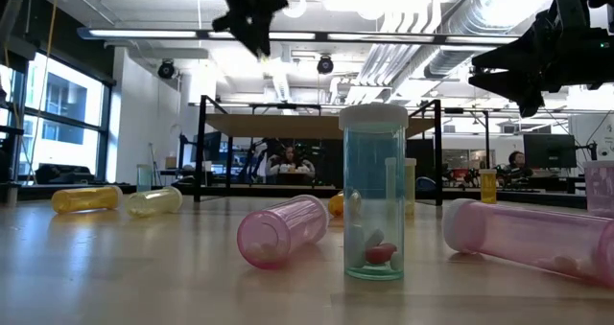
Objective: Pick and place medicine bottles onto shelf by color
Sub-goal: Put the top yellow pill bottle on the shelf
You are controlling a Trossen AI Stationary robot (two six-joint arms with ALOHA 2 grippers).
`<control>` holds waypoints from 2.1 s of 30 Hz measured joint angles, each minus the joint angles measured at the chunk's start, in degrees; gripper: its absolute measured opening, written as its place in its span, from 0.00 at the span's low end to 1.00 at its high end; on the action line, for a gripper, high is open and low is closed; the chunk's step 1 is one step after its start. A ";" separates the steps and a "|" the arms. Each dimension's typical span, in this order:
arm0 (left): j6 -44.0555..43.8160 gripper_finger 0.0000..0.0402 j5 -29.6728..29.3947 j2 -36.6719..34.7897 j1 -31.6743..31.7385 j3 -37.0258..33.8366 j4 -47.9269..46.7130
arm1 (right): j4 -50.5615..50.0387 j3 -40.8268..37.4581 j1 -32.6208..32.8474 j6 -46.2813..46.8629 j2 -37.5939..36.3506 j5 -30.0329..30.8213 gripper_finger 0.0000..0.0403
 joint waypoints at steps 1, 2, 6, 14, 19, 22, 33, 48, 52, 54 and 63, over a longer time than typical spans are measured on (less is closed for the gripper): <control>0.41 0.28 0.00 0.77 0.16 -0.02 -0.78 | 0.00 -0.02 0.02 0.00 0.00 -0.02 0.47; 0.59 0.28 -0.04 1.45 0.21 -0.01 -1.46 | 0.02 0.00 0.00 0.02 0.00 -0.02 0.47; 0.99 0.28 -0.07 3.72 1.01 -0.02 -4.25 | 0.02 0.00 0.00 0.02 0.01 -0.01 0.47; -0.55 0.28 -3.87 6.19 2.65 -0.02 -6.68 | 0.02 -0.02 0.02 0.02 0.02 -0.02 0.47; -5.25 0.28 -0.54 7.40 4.14 0.00 -8.42 | 0.02 -0.01 0.01 0.02 0.02 -0.02 0.47; -6.44 0.28 0.24 8.29 4.37 0.00 -8.45 | 0.02 -0.01 0.00 0.01 0.00 -0.01 0.47; -8.01 0.28 0.46 9.68 5.03 0.00 -8.62 | 0.02 -0.02 0.00 0.02 0.02 -0.02 0.47; -8.11 0.28 1.38 9.99 5.40 -1.09 -8.56 | 0.02 -0.01 0.01 0.00 0.01 -0.02 0.47; -8.01 0.28 1.40 9.99 5.40 -1.09 -8.56 | 0.02 0.00 0.00 0.00 0.00 -0.02 0.47; -8.01 0.28 1.40 9.99 5.40 -1.09 -8.56 | 0.02 -0.02 0.02 0.02 0.02 -0.02 0.47; -8.01 0.30 1.53 9.99 5.40 -1.11 -8.56 | 0.02 0.00 0.01 0.00 0.01 -0.01 0.47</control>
